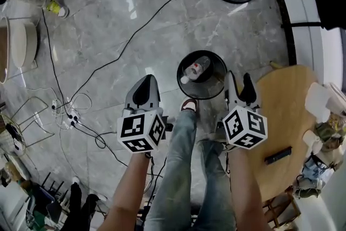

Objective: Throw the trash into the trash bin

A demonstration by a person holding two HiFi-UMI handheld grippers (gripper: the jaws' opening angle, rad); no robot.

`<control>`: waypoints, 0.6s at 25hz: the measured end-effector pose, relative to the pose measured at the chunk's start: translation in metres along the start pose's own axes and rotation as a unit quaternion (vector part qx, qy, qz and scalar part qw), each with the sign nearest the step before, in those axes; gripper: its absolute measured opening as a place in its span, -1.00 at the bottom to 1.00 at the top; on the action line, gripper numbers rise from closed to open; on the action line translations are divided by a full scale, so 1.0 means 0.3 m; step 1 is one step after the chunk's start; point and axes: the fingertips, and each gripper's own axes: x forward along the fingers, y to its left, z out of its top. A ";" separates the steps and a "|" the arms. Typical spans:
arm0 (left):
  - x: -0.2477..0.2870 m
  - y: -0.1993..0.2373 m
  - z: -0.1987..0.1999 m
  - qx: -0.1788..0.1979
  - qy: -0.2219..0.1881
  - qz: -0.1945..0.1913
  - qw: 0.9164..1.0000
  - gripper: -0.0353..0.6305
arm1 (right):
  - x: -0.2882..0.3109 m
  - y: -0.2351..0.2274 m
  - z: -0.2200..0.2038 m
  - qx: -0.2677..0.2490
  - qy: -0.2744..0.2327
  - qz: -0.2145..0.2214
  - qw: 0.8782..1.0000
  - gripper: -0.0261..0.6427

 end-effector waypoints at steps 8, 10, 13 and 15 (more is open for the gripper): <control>-0.007 -0.201 0.003 0.036 0.011 -0.046 0.998 -0.87 | -0.174 -0.170 0.052 0.024 -0.019 -0.048 0.998 -0.19; -0.010 -0.287 -0.001 0.049 0.013 -0.064 0.997 -0.87 | -0.241 -0.240 0.048 0.037 -0.022 -0.067 0.997 -0.19; -0.016 -0.413 -0.003 0.070 0.014 -0.092 0.993 -0.87 | -0.347 -0.347 0.033 0.058 -0.026 -0.099 0.993 -0.20; -0.019 -0.490 -0.003 0.085 0.016 -0.113 0.990 -0.87 | -0.417 -0.415 0.020 0.073 -0.030 -0.123 0.989 -0.20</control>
